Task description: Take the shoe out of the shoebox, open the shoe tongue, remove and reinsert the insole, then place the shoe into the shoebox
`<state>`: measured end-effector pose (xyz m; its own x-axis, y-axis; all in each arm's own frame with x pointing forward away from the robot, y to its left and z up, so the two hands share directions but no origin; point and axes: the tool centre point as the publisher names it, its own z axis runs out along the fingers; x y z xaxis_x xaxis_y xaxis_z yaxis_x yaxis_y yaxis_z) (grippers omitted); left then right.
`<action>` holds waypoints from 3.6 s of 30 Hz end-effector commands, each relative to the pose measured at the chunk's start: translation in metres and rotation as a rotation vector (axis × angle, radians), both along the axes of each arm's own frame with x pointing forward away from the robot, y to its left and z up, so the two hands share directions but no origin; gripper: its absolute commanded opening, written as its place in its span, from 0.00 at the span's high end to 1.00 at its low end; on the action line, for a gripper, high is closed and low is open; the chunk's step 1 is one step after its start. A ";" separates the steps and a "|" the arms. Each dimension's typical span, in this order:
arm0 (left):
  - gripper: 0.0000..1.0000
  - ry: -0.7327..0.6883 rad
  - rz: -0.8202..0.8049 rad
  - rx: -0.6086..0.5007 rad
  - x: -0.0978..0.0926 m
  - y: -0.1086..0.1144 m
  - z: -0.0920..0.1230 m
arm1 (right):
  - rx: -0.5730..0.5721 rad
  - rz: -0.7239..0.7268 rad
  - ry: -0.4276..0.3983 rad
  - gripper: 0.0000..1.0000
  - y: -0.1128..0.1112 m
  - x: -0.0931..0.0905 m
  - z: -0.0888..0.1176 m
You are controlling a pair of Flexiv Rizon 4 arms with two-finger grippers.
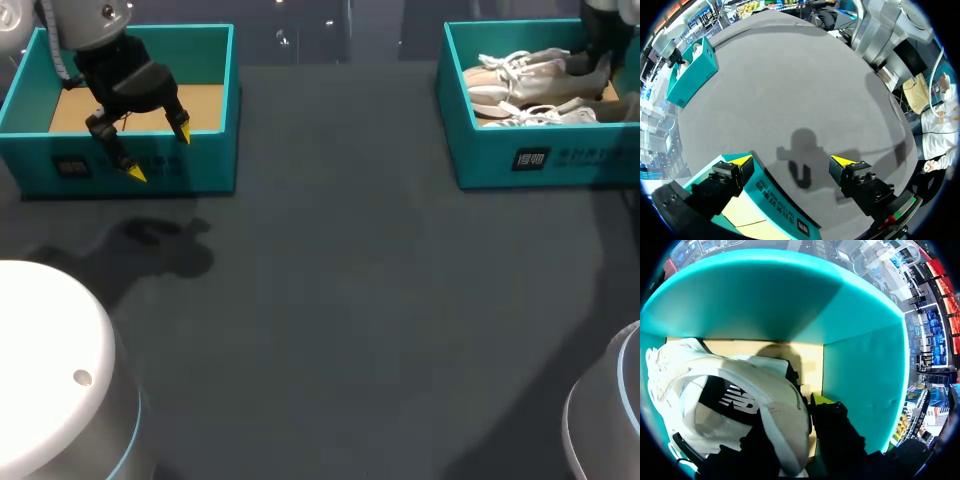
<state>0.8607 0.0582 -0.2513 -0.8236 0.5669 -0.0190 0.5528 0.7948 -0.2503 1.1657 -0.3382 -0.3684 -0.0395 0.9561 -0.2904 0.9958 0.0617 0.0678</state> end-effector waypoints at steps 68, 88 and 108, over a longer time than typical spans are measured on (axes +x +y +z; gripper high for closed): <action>0.00 -0.107 1.066 0.161 0.020 0.064 0.045 | 0.214 0.153 0.003 0.00 0.076 -0.102 0.156; 0.00 0.001 1.429 0.255 0.018 0.088 0.049 | 0.182 0.022 -0.018 0.00 0.091 -0.139 0.170; 0.00 0.172 2.207 0.271 0.043 0.165 0.071 | 0.234 -0.075 0.029 0.00 0.113 -0.204 0.188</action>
